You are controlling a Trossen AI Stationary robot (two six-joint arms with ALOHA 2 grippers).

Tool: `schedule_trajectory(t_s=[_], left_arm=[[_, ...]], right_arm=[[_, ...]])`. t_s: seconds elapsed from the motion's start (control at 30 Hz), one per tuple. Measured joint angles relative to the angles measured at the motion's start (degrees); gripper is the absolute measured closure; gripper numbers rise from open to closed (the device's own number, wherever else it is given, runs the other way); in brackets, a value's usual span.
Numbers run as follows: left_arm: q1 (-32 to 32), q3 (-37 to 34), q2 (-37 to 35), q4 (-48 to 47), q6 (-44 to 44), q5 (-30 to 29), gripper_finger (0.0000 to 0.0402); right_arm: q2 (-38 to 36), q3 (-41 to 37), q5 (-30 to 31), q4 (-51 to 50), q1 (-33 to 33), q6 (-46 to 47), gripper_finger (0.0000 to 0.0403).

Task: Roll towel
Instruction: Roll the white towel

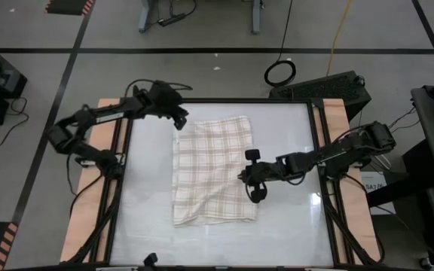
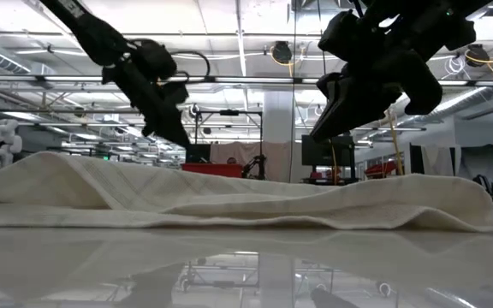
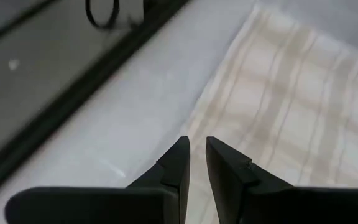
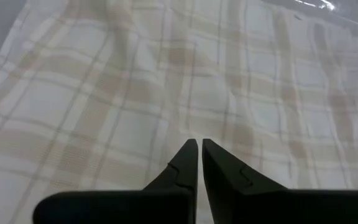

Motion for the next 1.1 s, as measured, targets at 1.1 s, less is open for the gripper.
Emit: schedule_trajectory(t_s=[1.1], left_arm=[[4.78,0.02,8.77,-4.84,4.54,-8.28,0.0210]], right_arm=[[0.07,0.02,-5.98,3.88,-4.59,-8.49,0.0387]])
